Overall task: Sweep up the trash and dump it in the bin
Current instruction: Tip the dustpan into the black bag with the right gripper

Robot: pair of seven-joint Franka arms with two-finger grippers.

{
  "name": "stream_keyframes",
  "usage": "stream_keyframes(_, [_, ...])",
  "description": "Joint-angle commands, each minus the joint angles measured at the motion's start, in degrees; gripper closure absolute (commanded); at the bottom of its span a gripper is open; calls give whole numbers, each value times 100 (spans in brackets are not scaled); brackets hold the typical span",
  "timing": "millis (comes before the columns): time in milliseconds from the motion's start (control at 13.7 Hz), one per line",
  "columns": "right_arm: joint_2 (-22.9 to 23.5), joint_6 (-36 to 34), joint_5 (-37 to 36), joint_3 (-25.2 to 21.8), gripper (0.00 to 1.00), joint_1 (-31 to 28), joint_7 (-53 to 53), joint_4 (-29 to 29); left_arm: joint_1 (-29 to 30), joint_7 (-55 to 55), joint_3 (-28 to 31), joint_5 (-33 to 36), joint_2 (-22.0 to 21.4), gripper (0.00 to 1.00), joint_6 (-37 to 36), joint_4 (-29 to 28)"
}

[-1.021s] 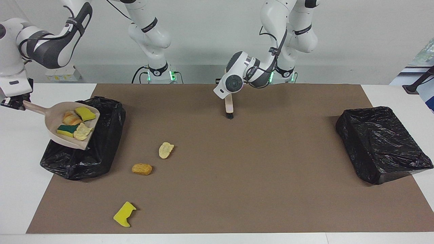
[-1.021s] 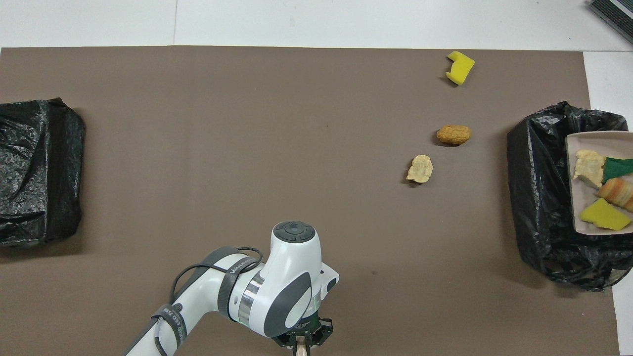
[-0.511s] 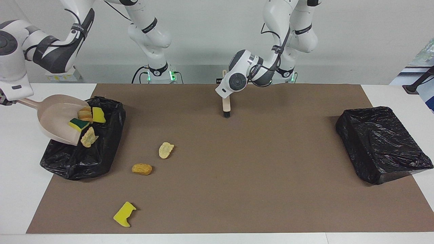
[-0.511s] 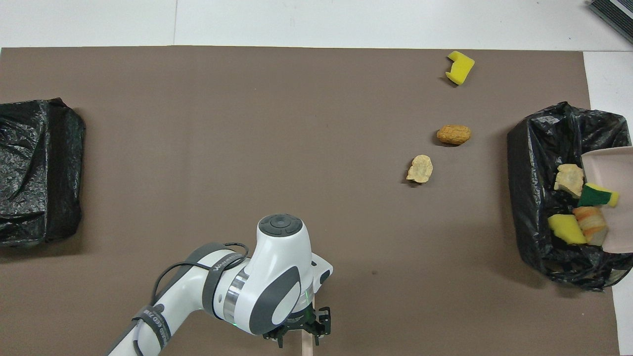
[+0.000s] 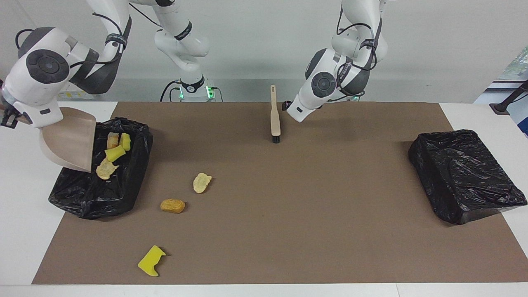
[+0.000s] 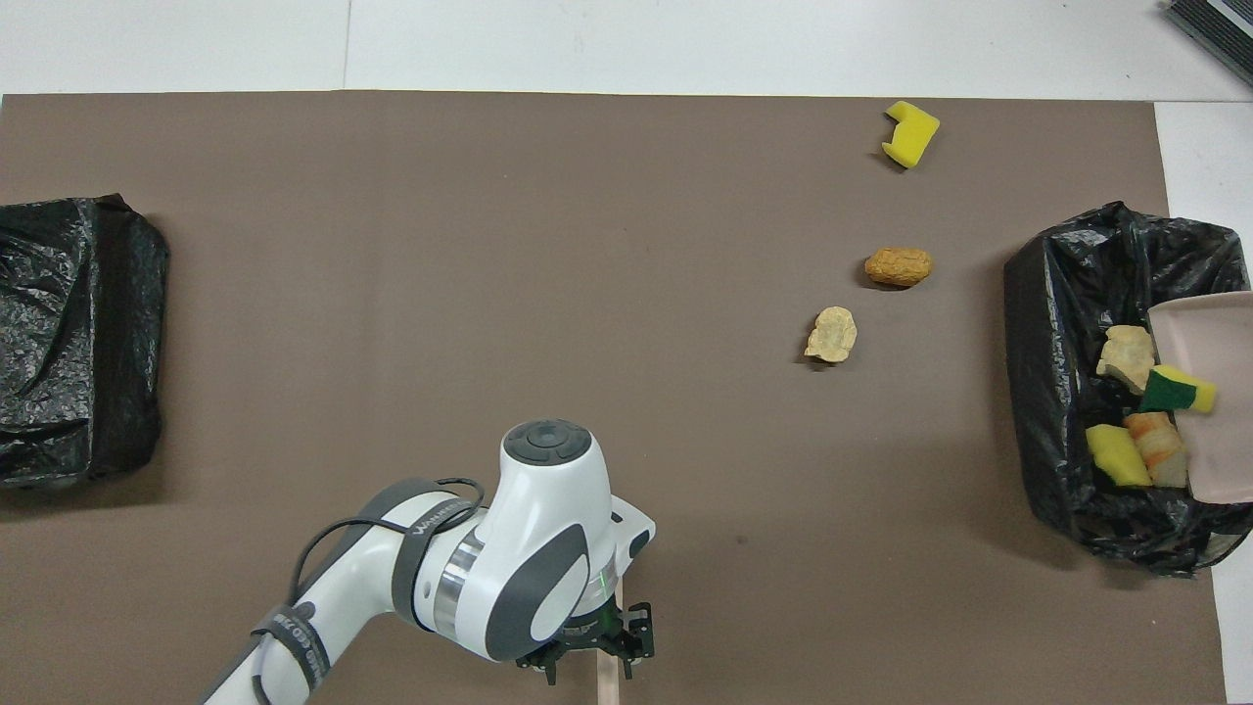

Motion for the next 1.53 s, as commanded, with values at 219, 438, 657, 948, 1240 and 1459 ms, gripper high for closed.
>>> stream_keyframes(219, [-96,-8,1439,-24,100,-205,-61,328,1182,1632,-55,788,246,0,1356,79])
stream_keyframes(438, [-158,27,2610,28,100,-215,-25,302,2016,2852,-64,868,509,0,2332,210])
stream_keyframes(657, [-219,18,3691,72,100,-5,62,179,2606,3655,-55,920,852,0,2309,832])
stream_keyframes(948, [-526,-26,4115,98,100,689,1570,-391,2800,3683,-55,1517,1126,0,2273,1730])
stream_keyframes(1240, [-554,-17,4590,98,100,1357,3634,-840,2845,3691,-20,1518,775,0,1064,2432])
stream_keyframes(1459, [-422,175,4915,98,100,1972,5400,-1112,2836,3709,-11,1466,319,0,139,2874])
